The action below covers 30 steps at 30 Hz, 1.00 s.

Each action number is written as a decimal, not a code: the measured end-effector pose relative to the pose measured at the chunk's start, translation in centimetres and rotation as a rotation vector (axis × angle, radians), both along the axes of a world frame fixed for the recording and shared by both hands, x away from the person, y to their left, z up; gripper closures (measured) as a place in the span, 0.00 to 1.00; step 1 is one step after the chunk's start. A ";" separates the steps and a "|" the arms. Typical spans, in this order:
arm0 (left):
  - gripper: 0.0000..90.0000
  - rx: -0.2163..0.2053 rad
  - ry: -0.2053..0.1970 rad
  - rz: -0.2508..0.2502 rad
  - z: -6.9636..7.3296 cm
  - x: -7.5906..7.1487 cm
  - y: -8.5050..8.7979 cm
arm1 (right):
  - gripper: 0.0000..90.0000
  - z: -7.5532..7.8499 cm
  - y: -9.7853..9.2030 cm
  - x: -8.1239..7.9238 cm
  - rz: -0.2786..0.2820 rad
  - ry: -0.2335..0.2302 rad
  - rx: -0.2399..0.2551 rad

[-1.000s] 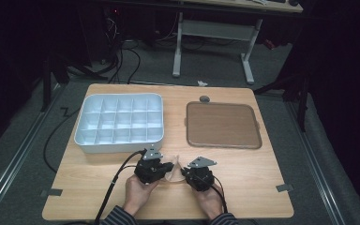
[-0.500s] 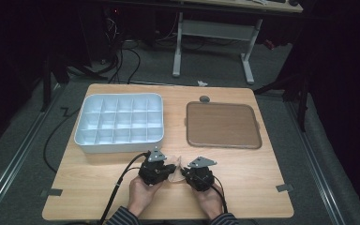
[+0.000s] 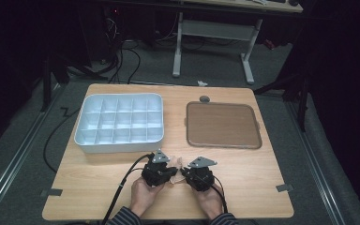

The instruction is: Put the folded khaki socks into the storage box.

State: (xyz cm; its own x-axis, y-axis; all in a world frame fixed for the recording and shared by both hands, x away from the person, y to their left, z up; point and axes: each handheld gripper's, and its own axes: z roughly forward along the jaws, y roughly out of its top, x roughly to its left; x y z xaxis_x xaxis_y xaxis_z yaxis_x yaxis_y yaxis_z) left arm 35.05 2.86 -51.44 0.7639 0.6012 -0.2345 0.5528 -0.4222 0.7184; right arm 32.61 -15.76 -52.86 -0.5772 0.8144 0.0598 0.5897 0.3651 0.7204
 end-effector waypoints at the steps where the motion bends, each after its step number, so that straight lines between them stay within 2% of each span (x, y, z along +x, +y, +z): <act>1: 0.97 0.006 -0.002 -0.005 -0.1 0.0 0.0 | 0.95 0.0 0.0 0.0 0.000 0.000 0.000; 6: 0.97 0.018 -0.015 -0.011 -0.3 -0.1 -0.3 | 0.94 0.0 0.0 0.0 -0.001 -0.001 -0.001; 11: 0.94 0.010 -0.005 -0.020 -0.3 0.0 -0.2 | 0.93 0.0 0.0 0.0 -0.002 -0.002 -0.002; 13: 0.90 -0.005 0.002 -0.037 -0.3 0.0 -0.1 | 0.91 0.0 0.0 0.0 -0.008 -0.002 -0.002; 16: 0.82 0.001 -0.010 -0.051 -0.3 -0.1 0.0 | 0.84 0.0 -0.2 0.1 -0.024 -0.002 0.002; 22: 0.70 -0.009 -0.019 -0.066 -0.1 -0.6 0.0 | 0.80 -0.1 -0.4 0.1 -0.036 0.004 0.021; 25: 0.66 -0.013 -0.030 -0.064 0.0 -0.8 0.1 | 0.79 0.0 -0.5 0.1 -0.042 0.001 0.024; 30: 0.64 -0.056 -0.046 -0.048 0.6 -1.5 1.0 | 0.79 0.4 -0.8 -0.2 -0.046 -0.010 0.035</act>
State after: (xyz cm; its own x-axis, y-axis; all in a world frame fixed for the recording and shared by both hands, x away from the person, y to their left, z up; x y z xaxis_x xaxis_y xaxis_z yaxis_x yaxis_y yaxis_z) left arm 33.57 3.90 -50.89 0.8021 0.5508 -0.2308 0.4990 -0.4057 0.7658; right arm 32.42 -16.57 -52.50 -0.5398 0.8377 0.0834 0.5981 0.3119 0.7382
